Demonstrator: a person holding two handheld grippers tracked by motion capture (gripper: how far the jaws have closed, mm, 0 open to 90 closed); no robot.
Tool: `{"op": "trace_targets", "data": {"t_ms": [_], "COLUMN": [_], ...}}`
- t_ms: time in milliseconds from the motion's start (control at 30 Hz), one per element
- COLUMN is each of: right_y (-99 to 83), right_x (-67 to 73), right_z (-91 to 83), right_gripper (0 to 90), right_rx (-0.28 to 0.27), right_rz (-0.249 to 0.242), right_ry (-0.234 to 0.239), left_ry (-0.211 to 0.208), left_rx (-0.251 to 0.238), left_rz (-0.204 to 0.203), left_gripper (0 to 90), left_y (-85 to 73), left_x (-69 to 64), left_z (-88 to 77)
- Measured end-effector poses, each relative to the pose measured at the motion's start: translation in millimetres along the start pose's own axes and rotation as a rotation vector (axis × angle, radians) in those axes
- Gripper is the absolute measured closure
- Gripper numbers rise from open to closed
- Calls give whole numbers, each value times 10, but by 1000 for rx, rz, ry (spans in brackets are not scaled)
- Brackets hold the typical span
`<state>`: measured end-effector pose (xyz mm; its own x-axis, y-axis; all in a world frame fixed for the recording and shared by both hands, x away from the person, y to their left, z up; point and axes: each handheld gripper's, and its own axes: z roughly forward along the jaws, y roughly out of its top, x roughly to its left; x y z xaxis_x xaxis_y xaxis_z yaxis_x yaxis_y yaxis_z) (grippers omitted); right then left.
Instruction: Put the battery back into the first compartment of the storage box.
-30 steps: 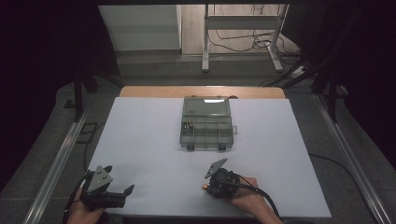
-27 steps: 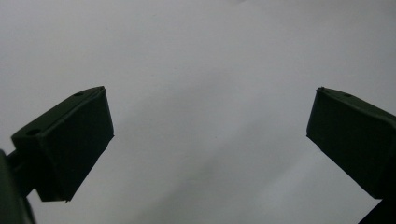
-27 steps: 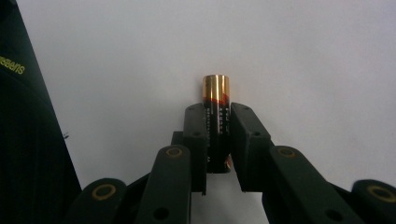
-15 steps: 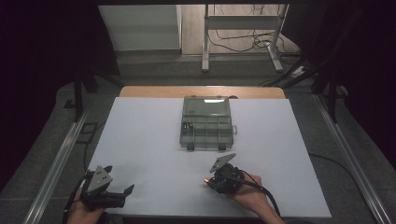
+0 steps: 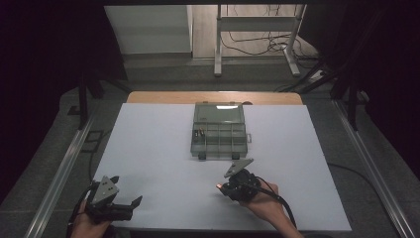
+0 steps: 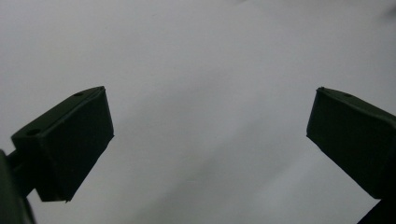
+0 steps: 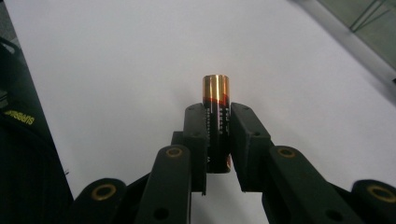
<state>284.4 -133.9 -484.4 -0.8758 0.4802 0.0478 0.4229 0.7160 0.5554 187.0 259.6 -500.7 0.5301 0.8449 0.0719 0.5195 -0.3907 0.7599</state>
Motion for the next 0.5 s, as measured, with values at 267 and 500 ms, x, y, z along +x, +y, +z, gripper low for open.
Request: {"op": "trace_targets", "data": {"t_ms": [267, 500], "right_y": [47, 88], "right_x": [-76, -161], "right_z": [-50, -110], "right_gripper": [763, 763], "right_rx": [-33, -52], "right_rz": [15, 28], "right_ry": [-22, -43], "left_ry": [0, 1], "left_rx": [0, 6], "left_rz": [0, 4], "left_gripper": [13, 14], "left_y": [0, 4], "left_x": [-1, -5], "left_z": [1, 8]}}
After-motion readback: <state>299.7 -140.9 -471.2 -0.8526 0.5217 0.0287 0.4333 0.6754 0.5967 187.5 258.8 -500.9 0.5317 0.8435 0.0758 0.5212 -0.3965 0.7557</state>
